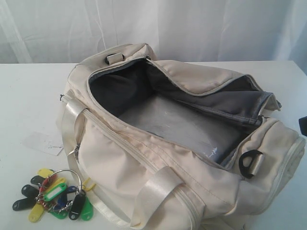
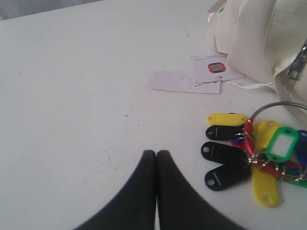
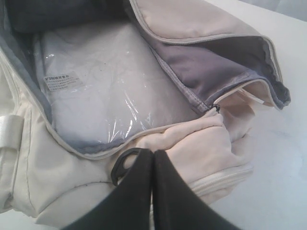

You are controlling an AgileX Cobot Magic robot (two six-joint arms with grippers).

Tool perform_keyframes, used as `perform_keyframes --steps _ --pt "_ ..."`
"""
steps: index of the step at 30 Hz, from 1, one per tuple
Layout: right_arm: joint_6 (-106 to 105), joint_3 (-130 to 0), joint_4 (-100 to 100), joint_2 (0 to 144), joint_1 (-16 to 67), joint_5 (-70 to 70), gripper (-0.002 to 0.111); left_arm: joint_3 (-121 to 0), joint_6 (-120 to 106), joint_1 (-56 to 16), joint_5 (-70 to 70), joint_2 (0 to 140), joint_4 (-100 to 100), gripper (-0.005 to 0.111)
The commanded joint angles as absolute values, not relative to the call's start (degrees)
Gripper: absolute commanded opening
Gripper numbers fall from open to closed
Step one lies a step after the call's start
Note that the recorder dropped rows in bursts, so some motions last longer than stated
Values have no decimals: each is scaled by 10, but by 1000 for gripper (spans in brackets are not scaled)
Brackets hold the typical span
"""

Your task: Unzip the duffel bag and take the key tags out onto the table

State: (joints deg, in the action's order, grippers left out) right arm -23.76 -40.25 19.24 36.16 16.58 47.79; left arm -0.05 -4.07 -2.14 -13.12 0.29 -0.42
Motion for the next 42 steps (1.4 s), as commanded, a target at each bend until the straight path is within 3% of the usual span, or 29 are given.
perform_keyframes --steps 1,20,28,42 --pt "-243 -400 194 360 166 475 0 0 -40 -18 -128 0 27 0" --pt "-243 -400 194 360 166 475 0 0 -38 -18 -126 0 67 0" --pt "-243 -400 194 360 166 475 0 0 113 -18 -128 0 65 0" --pt "-243 -400 194 360 166 475 0 0 116 -18 -119 0 67 0"
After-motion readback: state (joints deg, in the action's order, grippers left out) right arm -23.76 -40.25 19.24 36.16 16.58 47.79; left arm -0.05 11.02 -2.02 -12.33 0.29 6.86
